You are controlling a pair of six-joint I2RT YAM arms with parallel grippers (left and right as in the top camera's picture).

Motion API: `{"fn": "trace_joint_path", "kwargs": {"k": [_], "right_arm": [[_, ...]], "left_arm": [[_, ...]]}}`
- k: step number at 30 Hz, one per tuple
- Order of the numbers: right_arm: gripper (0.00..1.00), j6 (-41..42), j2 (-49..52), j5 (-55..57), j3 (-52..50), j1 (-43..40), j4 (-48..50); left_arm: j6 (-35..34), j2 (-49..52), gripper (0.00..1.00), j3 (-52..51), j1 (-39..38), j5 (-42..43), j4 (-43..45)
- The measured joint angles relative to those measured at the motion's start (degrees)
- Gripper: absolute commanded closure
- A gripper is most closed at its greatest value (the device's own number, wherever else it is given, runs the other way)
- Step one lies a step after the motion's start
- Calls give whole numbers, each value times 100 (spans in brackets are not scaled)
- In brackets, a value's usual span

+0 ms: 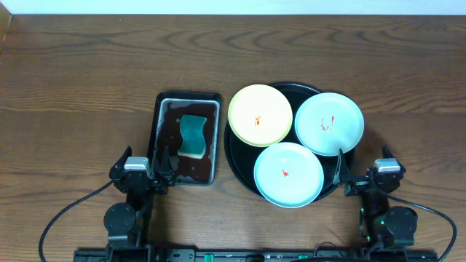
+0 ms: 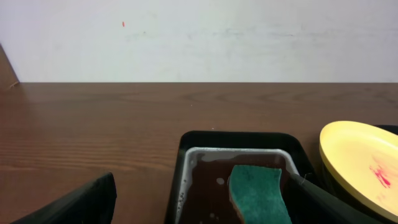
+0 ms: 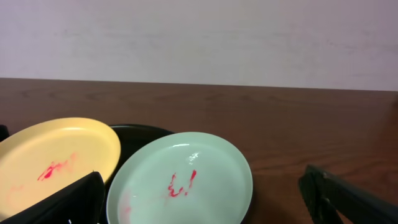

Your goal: Clean dirty plates on tray and stack at the side

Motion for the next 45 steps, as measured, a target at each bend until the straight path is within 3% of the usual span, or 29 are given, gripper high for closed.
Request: {"fn": "trace_joint_path", "kwargs": {"k": [6, 15, 21, 34, 40, 45], "right_arm": [[1, 57, 0, -35, 0, 0, 2], [1, 411, 293, -155, 251, 0, -566], [1, 492, 1320, -271, 1167, 0, -1585], [1, 527, 4524, -1119, 3762, 0, -3720], [1, 527, 5165, -1473, 4048, 0, -3731], [1, 527, 5388, -1624, 4048, 0, -3731]], "left_arm": [[-632, 46, 13, 24, 0, 0, -68], [-1069, 1198, 14, 804, -4, 111, -1434], [-1099, 2490, 14, 2203, -4, 254, -2406], [-1169, 5252, 14, 4813, -4, 629, -4977], [-1169, 5665, 14, 5007, -4, 649, -5086], [-1204, 5842, 14, 5007, -4, 901, -4446]]}}
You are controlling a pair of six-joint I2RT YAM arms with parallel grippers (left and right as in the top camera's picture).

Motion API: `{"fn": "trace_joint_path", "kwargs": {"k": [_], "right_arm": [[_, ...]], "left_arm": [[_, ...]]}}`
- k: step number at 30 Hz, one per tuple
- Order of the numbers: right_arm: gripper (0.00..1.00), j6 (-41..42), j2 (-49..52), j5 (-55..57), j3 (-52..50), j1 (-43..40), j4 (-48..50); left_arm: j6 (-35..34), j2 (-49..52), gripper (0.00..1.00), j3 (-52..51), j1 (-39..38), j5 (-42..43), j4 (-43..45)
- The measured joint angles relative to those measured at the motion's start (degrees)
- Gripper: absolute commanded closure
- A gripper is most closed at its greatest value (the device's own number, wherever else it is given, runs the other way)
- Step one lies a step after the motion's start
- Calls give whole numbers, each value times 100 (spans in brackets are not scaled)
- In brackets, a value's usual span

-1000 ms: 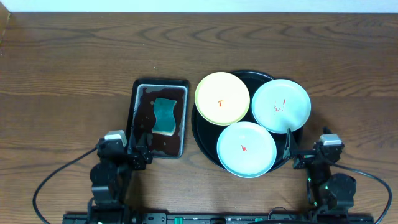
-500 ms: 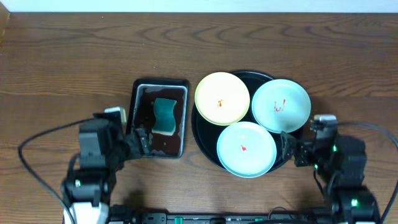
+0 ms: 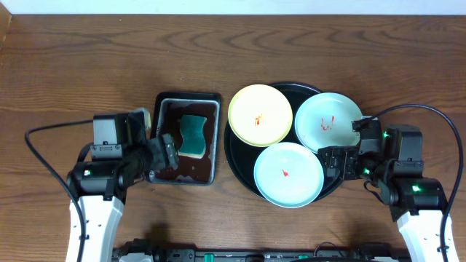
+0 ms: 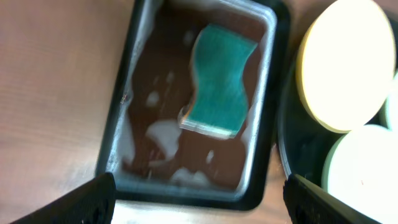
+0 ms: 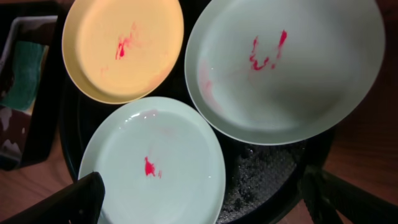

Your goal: Clean dirty plates on tray and stack at the side

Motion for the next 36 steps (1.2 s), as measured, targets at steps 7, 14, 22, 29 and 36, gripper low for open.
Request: {"fn": "trace_joint_path", "kwargs": {"k": [7, 14, 22, 29, 36], "right_arm": [[1, 0, 76, -59, 0, 0, 42], [1, 0, 138, -96, 0, 0, 48], [1, 0, 295, -101, 0, 0, 76], [1, 0, 365, -101, 0, 0, 90], [1, 0, 365, -101, 0, 0, 90]], "left_arm": [[-9, 485, 15, 7, -295, -72, 988], [-44, 1521, 20, 9, -1189, -837, 1596], [-153, 2747, 36, 9, -1609, -1434, 2081], [-179, 3392, 40, 9, -1613, -1532, 2271], [-186, 3578, 44, 9, -1613, -1528, 2387]]}}
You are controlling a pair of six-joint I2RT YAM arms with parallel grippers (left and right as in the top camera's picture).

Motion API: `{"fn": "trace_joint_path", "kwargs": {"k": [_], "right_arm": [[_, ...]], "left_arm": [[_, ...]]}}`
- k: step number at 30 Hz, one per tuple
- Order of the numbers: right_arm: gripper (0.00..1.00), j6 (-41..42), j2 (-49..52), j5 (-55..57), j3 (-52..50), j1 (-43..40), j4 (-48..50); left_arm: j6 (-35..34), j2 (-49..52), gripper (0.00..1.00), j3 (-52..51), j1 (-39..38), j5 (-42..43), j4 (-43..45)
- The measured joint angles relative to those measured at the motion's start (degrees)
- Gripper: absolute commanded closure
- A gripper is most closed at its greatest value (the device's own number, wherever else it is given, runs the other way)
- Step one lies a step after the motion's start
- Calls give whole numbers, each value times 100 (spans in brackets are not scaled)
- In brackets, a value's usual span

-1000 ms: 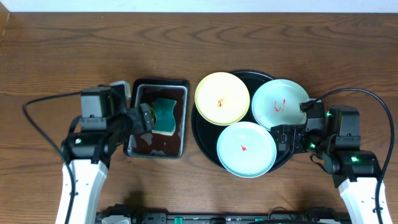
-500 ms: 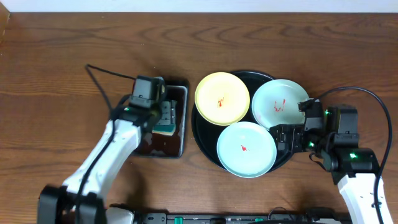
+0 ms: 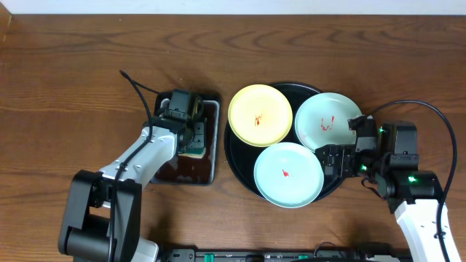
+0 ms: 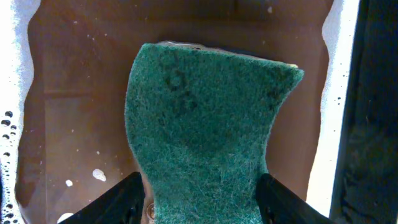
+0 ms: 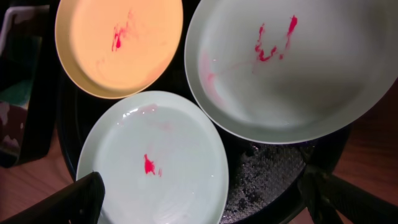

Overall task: Clean dirty plates on tray and stack at the side
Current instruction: 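Dip and rub the green sponge in the soapy tray with left gripper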

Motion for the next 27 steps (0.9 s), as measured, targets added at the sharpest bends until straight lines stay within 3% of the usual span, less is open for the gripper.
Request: {"fn": "trace_joint_path", "kwargs": {"k": [4, 21, 24, 25, 27], "right_arm": [[1, 0, 0, 0, 0, 0, 2], [1, 0, 0, 0, 0, 0, 2], [1, 0, 0, 0, 0, 0, 2], [1, 0, 0, 0, 0, 0, 2], [1, 0, 0, 0, 0, 0, 2]], "left_arm": [[-61, 0, 53, 0, -4, 11, 31], [-321, 142, 57, 0, -7, 2, 94], [-402, 166, 67, 0, -11, 2, 107], [-409, 170, 78, 0, -11, 7, 111], [-435, 179, 87, 0, -11, 22, 125]]}}
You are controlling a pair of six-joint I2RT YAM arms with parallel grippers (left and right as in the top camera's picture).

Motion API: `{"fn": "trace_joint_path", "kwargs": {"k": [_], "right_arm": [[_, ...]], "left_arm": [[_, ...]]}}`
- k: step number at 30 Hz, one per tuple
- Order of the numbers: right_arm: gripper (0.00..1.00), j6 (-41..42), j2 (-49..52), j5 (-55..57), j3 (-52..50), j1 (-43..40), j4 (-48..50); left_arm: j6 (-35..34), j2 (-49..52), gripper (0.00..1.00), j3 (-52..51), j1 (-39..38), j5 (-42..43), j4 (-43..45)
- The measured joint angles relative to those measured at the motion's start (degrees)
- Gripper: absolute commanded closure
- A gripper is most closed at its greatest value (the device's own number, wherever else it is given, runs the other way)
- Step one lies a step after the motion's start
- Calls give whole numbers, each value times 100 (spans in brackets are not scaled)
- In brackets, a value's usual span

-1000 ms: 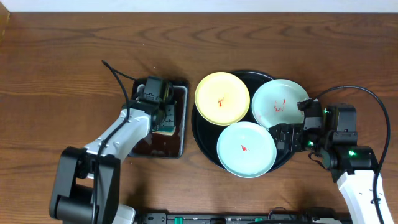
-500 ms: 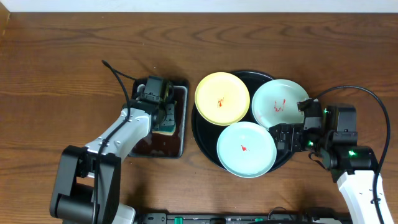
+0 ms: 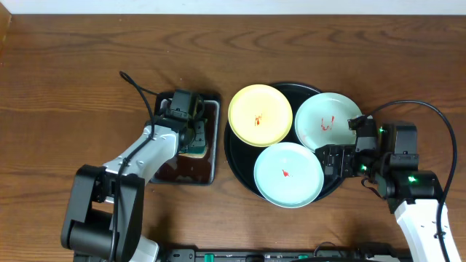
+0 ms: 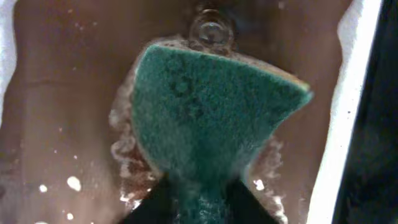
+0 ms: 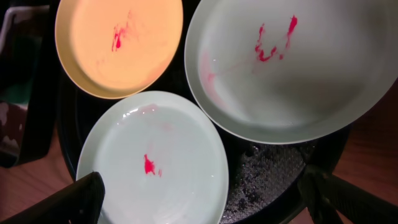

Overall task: Clean dirty plates on tray and stack at the side
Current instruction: 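Dip and rub the green sponge in the soapy tray with left gripper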

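Three dirty plates with red smears lie on the round black tray [image 3: 238,159]: a yellow plate [image 3: 260,114], a pale green plate [image 3: 329,122] and a light blue plate [image 3: 288,174]. The green sponge [image 4: 210,106] sits in brown soapy water in the rectangular black tray [image 3: 164,176]. My left gripper [image 4: 200,208] is shut on the sponge, pinching its near end narrow, with foam around it. My right gripper [image 5: 208,202] hangs open above the light blue plate [image 5: 155,165], fingers wide apart and holding nothing.
The wooden table [image 3: 73,65] stretches to the left and behind both trays. A black cable [image 3: 138,91] loops over the table beside the left arm. The round tray's wet bare floor [image 5: 267,180] shows between the plates.
My left gripper's fingers stood apart on either side of the sponge; now they are shut on it and the sponge is squeezed, with foam around it. The right arm has not moved.
Both arms sat low at the table's front edge, grippers open. Then the left was above the soapy tray and the right above the plates. Then the left was down at the sponge, fingers around it, and now it grips the sponge.
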Motion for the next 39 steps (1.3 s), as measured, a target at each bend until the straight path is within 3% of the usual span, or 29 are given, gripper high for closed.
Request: {"fn": "trace_joint_path", "kwargs": {"k": [2, 10, 20, 39], "right_arm": [[1, 0, 0, 0, 0, 0, 2], [1, 0, 0, 0, 0, 0, 0], [1, 0, 0, 0, 0, 0, 2], [1, 0, 0, 0, 0, 0, 0]], "left_arm": [[7, 2, 92, 0, -22, 9, 11], [15, -131, 93, 0, -37, 17, -98], [15, -1040, 92, -2, 48, 179, -295], [-140, -26, 92, 2, 57, 400, -203]]}}
